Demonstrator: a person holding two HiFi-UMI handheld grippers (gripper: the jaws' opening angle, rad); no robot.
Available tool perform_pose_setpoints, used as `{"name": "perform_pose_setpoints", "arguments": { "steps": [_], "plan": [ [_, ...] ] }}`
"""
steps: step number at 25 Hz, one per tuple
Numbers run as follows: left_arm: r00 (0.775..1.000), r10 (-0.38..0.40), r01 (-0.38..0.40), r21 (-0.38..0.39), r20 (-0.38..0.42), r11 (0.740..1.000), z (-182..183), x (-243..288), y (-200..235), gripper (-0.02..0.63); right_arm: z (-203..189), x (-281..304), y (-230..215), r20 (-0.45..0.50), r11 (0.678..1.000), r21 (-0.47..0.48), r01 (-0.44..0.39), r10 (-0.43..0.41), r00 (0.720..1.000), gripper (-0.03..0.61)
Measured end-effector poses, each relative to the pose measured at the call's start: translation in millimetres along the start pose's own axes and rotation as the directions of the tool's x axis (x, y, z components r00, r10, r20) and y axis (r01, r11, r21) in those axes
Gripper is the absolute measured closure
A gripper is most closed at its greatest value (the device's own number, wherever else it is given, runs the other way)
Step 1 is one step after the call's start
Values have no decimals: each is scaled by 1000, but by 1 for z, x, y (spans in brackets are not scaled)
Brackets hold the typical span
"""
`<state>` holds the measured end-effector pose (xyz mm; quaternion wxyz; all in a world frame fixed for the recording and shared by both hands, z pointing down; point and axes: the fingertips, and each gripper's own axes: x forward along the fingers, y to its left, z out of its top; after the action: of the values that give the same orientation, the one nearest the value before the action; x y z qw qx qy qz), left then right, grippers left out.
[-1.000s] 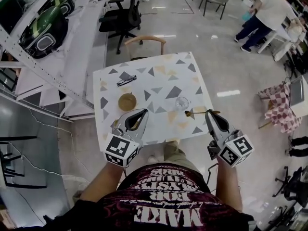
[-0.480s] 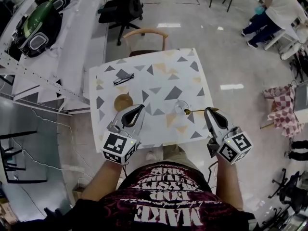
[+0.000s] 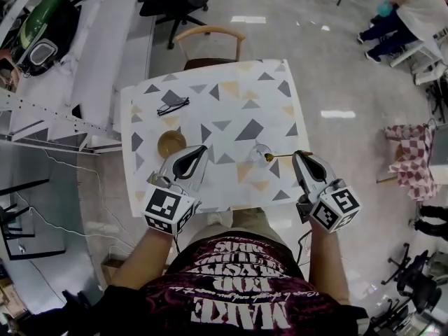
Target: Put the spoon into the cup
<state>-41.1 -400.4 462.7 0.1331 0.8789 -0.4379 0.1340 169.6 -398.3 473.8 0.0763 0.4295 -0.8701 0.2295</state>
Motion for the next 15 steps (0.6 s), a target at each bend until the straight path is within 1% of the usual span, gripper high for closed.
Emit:
{"name": "perform_pose_setpoints", "arguments": {
  "steps": [7, 15],
  "plan": [
    [998, -1, 1, -8, -62, 1000, -23, 15, 1, 614, -33, 25, -25, -65, 999, 32, 13, -11, 998, 546],
    [991, 14, -16, -17, -133, 1000, -50, 21, 2, 614, -81, 53, -52, -133, 995, 94, 20, -7, 991, 546]
  ]
}}
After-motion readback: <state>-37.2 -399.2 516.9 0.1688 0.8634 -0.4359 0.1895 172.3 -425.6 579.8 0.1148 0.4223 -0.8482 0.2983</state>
